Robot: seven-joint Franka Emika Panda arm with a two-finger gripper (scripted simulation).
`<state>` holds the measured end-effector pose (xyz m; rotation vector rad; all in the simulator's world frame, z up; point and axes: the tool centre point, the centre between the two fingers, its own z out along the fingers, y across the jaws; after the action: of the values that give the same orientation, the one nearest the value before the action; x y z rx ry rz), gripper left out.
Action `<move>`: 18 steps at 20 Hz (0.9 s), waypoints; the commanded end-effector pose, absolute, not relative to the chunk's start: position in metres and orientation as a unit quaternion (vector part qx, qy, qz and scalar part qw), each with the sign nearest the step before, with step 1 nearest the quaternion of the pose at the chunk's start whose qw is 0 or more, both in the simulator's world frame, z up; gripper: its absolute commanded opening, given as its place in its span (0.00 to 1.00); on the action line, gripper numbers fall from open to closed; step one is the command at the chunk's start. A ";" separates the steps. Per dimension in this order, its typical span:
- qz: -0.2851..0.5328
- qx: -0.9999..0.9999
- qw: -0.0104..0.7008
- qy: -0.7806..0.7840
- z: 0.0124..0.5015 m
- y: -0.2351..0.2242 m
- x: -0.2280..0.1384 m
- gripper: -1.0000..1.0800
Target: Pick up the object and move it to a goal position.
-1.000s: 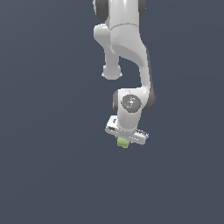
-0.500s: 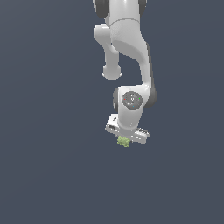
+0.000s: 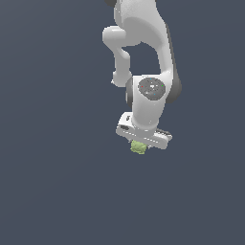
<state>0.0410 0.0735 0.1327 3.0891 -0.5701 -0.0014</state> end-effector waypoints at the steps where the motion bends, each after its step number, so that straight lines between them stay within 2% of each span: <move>1: 0.000 0.983 0.000 -0.181 0.161 0.076 0.042 0.00; 10: 0.000 0.983 0.000 -0.181 0.254 0.084 0.047 0.00; 18: 0.000 0.983 0.000 -0.181 0.294 0.088 0.052 0.00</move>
<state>0.0512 0.0877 0.2891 3.0900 -0.5700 0.0021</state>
